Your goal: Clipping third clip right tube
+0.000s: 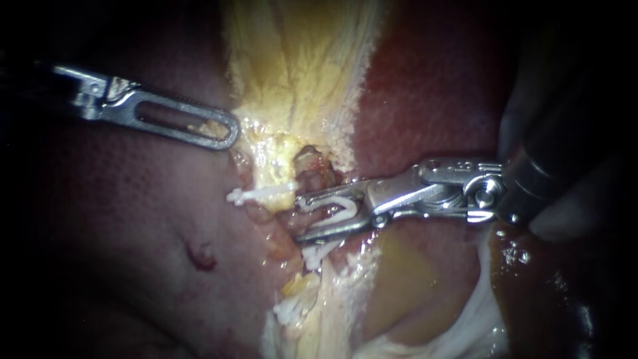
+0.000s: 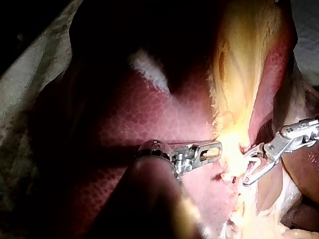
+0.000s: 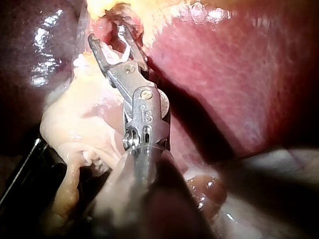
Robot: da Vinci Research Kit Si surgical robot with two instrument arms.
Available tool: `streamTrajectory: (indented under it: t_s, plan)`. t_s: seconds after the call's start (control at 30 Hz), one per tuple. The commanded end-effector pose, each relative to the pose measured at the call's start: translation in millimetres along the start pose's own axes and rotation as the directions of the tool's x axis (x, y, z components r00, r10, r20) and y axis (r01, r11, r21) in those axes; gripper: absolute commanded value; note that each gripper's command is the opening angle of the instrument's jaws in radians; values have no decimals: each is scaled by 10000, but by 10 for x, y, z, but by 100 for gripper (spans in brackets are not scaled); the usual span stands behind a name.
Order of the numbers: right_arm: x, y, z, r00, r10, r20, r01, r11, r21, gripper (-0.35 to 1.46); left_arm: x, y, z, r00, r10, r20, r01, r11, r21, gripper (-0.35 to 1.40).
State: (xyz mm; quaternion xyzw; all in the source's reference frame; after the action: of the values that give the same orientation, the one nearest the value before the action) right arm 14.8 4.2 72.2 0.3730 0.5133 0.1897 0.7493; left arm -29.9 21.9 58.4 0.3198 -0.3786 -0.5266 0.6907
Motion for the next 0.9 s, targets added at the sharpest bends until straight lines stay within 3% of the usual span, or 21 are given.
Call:
streamTrajectory:
  t_s: [0.03, 0.43, 0.9]
  plan:
    - [0, 0, 0, 10000, -2, -1, 2, 10000, 1, 25, 0, 0, 0, 10000, 1, 1, -1, 10000, 1, -35]
    - [0, -2, -4, 9997, 232, -74, -232, 9997, 43, 42, 1, 1, -2, 10000, 6, -6, -6, 10000, 8, -35]
    - [7, -22, -38, 9996, 224, -189, -212, 9981, 585, 49, 1, 1, -5, 10000, 9, -17, -9, 10000, 21, -35]
